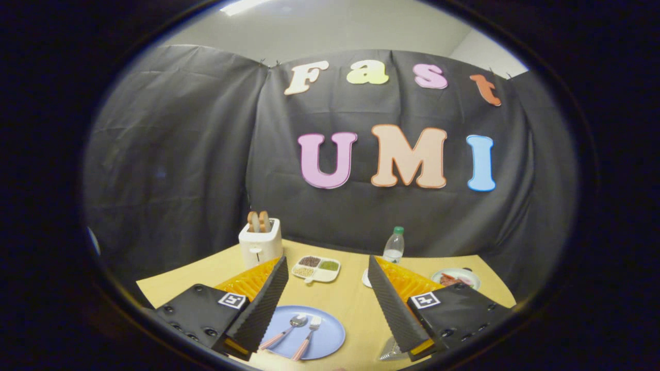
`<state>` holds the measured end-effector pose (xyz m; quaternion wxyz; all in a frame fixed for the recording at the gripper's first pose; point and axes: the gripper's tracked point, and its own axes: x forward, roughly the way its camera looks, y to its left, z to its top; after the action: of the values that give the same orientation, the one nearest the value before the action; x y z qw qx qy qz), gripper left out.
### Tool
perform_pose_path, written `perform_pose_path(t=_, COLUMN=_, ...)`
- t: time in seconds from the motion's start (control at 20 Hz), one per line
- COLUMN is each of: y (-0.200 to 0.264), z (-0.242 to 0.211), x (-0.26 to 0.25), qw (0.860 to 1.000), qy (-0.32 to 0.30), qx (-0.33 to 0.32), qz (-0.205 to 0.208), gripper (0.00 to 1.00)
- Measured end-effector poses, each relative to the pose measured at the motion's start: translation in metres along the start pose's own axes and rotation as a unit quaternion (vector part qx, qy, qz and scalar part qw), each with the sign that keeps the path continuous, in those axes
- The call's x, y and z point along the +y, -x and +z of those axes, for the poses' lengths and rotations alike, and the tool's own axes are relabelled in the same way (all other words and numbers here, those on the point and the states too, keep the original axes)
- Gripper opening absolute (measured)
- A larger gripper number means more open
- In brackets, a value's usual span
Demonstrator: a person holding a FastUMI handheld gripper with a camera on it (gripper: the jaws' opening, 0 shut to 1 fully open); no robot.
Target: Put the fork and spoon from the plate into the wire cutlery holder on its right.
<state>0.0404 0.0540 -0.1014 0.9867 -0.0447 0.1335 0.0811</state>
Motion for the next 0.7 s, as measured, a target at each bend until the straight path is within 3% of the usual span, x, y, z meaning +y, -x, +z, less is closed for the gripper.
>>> perform_pose_path(t=0.7, y=-0.029, z=-0.146, x=0.01, qw=0.983, qy=0.035, qx=0.18, qz=0.008, gripper=0.99)
